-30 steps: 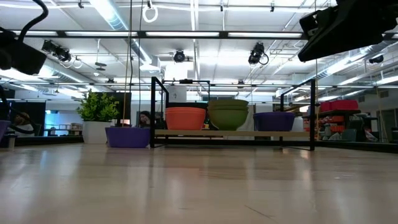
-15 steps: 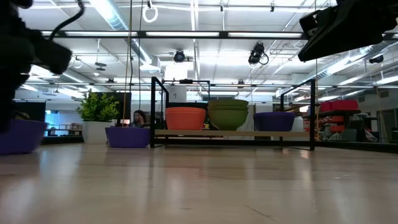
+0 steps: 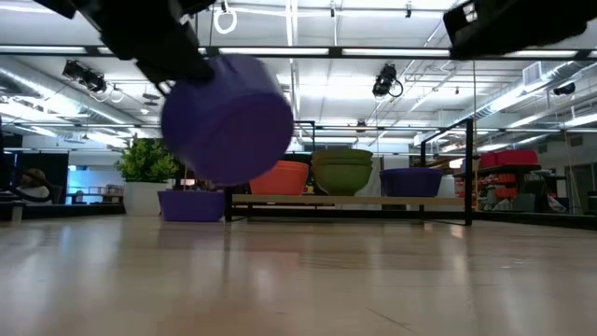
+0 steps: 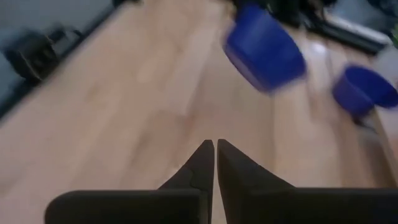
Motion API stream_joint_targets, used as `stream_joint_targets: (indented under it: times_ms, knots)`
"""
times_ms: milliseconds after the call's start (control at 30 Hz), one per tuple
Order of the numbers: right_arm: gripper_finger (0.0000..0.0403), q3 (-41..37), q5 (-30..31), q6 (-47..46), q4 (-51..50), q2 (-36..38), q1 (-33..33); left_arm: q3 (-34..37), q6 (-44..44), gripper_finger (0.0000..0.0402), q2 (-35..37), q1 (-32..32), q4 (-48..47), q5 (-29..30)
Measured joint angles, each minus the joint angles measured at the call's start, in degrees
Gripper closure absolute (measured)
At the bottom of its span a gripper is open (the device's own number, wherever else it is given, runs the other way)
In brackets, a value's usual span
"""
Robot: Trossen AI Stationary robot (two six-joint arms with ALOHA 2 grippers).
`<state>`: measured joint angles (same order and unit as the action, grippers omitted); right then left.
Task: Pick & Place Mini bowls
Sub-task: Stack the blue bowl on top of the blue bowl on the shelf
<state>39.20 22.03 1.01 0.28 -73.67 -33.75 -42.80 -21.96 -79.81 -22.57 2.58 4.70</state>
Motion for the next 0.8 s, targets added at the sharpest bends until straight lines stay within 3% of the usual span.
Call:
stream_joint_targets:
  times_ms: [200,600,800]
  knots:
    - [0.0361,0.00,-10.31,6.68,10.80,0.00,5.03,0.01,8.22,0.0396,-0.02,3.23,0.84,-0.90]
    - [0.0235,0.11,-33.12,11.70,21.38,-0.94,22.95,0.01,18.14,0.0396,-0.07,4.94,7.40,-5.86]
    - [0.0193,5.12,-42.77,12.06,21.49,-7.33,28.04,0.04,18.56,0.0395,-0.99,5.18,8.20,-6.09]
